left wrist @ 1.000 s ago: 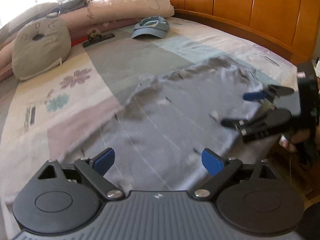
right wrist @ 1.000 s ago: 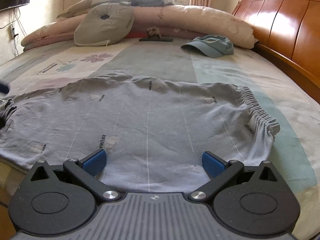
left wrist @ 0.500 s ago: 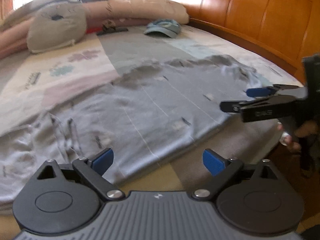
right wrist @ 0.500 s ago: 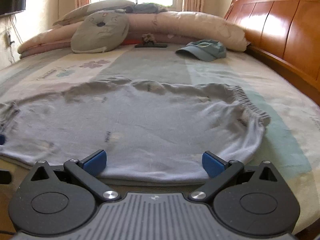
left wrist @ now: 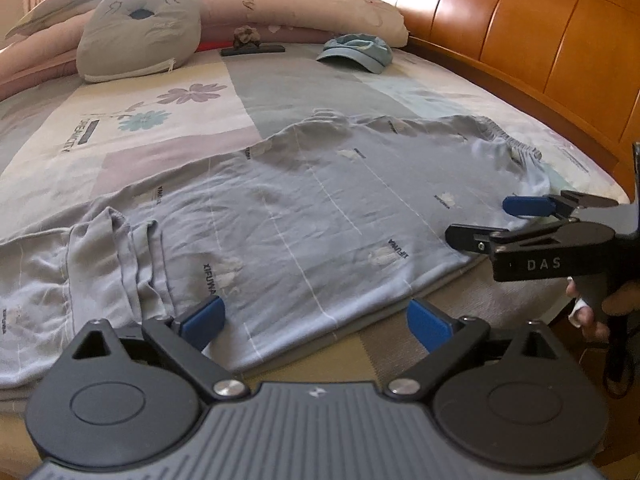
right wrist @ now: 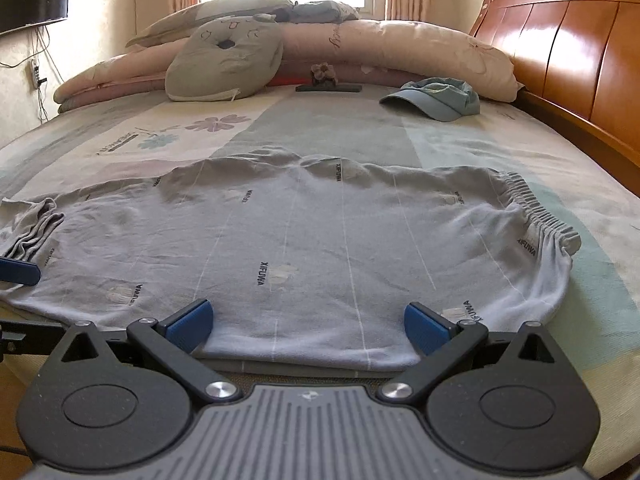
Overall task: Fold clothes
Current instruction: 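Press the pants near the waistband with the right tool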
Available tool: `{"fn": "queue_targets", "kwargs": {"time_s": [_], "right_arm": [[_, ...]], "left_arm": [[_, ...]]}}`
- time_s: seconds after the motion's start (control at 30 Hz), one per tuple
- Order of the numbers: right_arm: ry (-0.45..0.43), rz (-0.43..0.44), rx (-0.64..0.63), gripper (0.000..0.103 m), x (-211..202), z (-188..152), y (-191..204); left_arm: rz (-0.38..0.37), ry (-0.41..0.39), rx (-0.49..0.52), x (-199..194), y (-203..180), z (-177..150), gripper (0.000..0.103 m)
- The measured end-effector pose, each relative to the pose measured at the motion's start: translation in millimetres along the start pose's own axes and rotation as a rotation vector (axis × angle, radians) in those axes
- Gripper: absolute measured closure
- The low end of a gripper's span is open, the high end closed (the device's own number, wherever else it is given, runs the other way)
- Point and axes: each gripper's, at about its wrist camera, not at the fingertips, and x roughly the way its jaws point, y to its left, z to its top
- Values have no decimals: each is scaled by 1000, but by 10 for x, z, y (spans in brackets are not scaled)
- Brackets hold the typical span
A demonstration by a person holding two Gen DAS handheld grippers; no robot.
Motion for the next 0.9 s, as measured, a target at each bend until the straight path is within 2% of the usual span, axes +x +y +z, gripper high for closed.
{"fn": "queue_targets", "kwargs": {"time_s": [0.07, 0.2, 0.4, 0.7, 0.9], "right_arm": [[-1, 14, 9, 0, -29, -7, -29], [-18, 111, 94, 0, -203, -18, -247], [-61, 216, 401, 0, -415, 17, -903], [-28, 234, 649, 0, -231, 42, -1478], [-5, 244, 815, 0, -109, 59, -1861]], "left_arm": [[3, -7, 3, -43, -30, -5, 6], [8, -37, 28, -143, -81, 13, 5], [-23, -57, 36, -163, -136, 46, 5], [-68, -77, 50, -133, -212, 77, 5], [-78, -25, 59, -15, -111, 375, 5]]}}
